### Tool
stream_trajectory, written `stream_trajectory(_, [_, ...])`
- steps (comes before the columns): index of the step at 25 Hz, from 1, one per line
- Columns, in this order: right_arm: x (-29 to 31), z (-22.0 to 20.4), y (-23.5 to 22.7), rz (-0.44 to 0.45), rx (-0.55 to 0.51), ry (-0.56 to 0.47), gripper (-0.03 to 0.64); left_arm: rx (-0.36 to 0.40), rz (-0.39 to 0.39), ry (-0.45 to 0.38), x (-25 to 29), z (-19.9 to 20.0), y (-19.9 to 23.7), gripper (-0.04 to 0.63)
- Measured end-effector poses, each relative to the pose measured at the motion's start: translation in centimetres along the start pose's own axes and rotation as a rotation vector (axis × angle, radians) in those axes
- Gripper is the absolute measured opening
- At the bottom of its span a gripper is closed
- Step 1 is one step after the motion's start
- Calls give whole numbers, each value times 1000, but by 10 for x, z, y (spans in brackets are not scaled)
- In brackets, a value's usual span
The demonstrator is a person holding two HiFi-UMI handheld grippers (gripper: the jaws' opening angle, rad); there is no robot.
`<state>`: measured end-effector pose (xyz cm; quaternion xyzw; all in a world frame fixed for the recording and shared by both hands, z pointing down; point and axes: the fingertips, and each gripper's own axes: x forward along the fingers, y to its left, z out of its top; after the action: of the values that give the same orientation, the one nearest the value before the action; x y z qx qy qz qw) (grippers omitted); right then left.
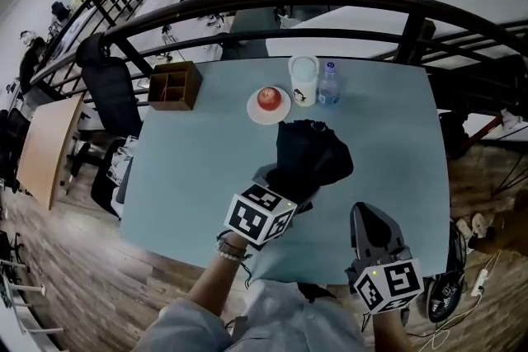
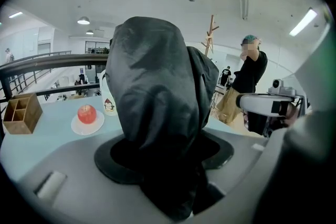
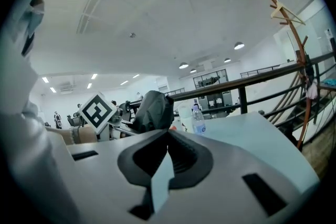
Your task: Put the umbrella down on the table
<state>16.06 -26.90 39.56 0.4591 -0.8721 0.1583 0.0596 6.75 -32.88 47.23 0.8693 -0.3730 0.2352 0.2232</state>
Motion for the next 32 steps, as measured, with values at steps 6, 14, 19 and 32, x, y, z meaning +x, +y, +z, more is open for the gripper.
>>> stream_trajectory(6, [22,3,-6,-22,-5,28,0,-94,-24,78,38,-5,34,273])
stream_trajectory(14, [48,-2,-19,-46,5,62,0,-170,-26,201,85,-21,79,273])
stream_trajectory(19, [63,-6,-22,-48,12,77,0,-261,-23,268,114,-32,99,273])
stream_trajectory(32, [92,-13,-33,-46,33,124,0,-553,3,441,168,-65,114,273])
